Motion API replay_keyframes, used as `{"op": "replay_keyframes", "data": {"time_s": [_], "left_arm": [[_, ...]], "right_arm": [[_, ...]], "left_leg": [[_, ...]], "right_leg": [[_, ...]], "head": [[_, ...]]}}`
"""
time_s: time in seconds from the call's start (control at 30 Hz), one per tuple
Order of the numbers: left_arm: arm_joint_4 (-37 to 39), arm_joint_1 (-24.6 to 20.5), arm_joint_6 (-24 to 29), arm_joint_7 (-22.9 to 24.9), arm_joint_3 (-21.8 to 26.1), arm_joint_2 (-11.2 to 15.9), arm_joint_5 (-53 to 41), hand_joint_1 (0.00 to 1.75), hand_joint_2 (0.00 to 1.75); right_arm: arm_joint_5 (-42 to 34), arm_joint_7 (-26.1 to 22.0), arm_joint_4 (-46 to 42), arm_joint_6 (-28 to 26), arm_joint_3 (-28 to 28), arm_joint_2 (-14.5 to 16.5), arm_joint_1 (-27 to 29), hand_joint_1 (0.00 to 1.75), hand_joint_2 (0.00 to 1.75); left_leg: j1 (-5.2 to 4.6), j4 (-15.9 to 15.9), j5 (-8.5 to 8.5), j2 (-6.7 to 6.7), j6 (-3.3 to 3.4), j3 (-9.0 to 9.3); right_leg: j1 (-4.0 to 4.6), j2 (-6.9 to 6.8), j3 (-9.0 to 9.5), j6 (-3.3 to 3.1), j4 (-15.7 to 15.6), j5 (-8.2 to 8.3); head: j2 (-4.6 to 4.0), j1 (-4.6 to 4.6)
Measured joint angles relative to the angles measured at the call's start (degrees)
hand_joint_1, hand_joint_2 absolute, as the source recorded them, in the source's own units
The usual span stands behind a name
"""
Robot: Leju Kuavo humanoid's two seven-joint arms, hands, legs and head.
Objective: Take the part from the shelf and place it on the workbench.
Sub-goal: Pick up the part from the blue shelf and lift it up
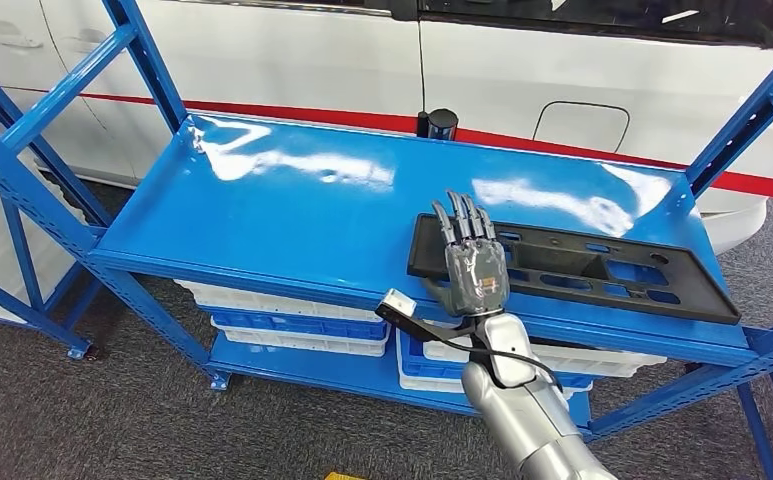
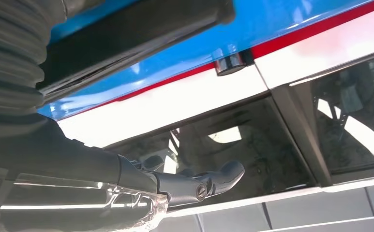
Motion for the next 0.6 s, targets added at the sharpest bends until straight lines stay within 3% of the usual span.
{"op": "replay_keyframes", "data": {"time_s": [0.07, 0.2, 0.6], "left_arm": [[0.0, 0.0, -0.1, 0.0, 0.0, 0.0, 0.0, 0.0, 1.75], [0.0, 0.0, -0.4, 0.0, 0.0, 0.1, 0.0, 0.0, 1.75], [0.0, 0.0, -0.6, 0.0, 0.0, 0.3, -0.1, 0.0, 1.75]], "right_arm": [[0.1, 0.0, 0.0, 0.0, -1.0, -0.2, -0.1, 0.0, 1.75], [0.1, -0.2, 0.0, 0.0, -2.6, -0.5, -0.1, 1.75, 1.75], [-1.4, -2.6, 1.6, 0.4, -2.7, -1.3, 1.4, 1.75, 1.75]], "left_leg": [[0.0, 0.0, 0.0, 0.0, 0.0, 0.0], [0.0, 0.0, 0.0, 0.02, 0.0, 0.0], [0.0, 0.0, 0.0, 0.01, 0.0, -0.01]], "right_leg": [[0.0, 0.0, 0.03, 0.0, 0.0, 0.0], [0.0, 0.0, 0.06, 0.01, 0.0, 0.01], [0.0, 0.0, 0.05, 0.0, 0.0, 0.01]], "head": [[0.0, 0.01], [0.0, 0.01], [0.0, 0.0]]}}
